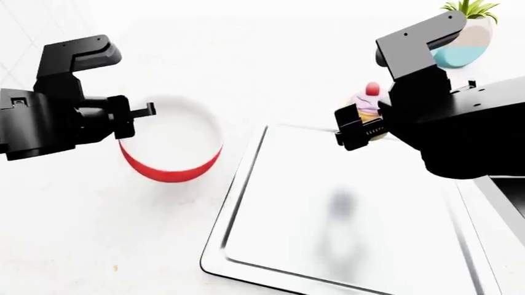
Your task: Move the fresh-baked cupcake off the tray onto the counter, and place the bowl used for mixing into the sink.
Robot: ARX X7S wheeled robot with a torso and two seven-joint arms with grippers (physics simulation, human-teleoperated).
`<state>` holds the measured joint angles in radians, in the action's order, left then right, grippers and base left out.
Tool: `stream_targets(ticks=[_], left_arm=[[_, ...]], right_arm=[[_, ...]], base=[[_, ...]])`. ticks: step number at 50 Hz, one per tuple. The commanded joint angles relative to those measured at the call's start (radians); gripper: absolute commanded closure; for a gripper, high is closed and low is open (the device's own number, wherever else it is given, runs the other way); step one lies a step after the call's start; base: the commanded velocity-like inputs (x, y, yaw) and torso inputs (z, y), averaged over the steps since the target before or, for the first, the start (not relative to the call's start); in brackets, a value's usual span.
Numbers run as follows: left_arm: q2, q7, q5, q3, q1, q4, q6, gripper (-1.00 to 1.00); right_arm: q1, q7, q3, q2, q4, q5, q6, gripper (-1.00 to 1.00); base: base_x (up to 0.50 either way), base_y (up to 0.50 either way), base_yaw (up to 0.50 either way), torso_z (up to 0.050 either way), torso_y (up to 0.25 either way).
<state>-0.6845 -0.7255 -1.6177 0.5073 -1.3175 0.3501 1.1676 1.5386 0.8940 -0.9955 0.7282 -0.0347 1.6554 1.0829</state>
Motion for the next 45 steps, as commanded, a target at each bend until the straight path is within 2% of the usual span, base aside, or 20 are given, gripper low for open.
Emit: stream_targets(ticks=[1, 13, 32, 45], left_arm=[[-0.007, -0.023, -0.043, -0.039, -0.038, -0.011, -0.004, 1.00], [-0.008, -0.063, -0.086, -0.044, -0.141, -0.009, 0.045, 1.00], [-0.022, -0.059, -0.088, -0.045, -0.158, -0.026, 0.042, 1.00], [-0.024, -0.050, -0.083, -0.041, -0.148, -0.037, 0.034, 1.00]], right_arm=[[-0.002, -0.013, -0.001, 0.000, 0.000, -0.012, 0.003, 1.00], [0.037, 0.029, -0.001, 0.001, -0.003, 0.037, 0.042, 1.00], [0.047, 0.040, -0.006, 0.002, -0.002, 0.045, 0.048, 1.00], [0.046, 0.039, -0.009, 0.004, -0.006, 0.044, 0.045, 1.00]], base=[[0.00, 0.00, 0.00, 0.000, 0.000], [0.00, 0.00, 0.00, 0.000, 0.000], [0.00, 0.00, 0.00, 0.000, 0.001], [-0.48, 0.00, 0.00, 0.000, 0.000]])
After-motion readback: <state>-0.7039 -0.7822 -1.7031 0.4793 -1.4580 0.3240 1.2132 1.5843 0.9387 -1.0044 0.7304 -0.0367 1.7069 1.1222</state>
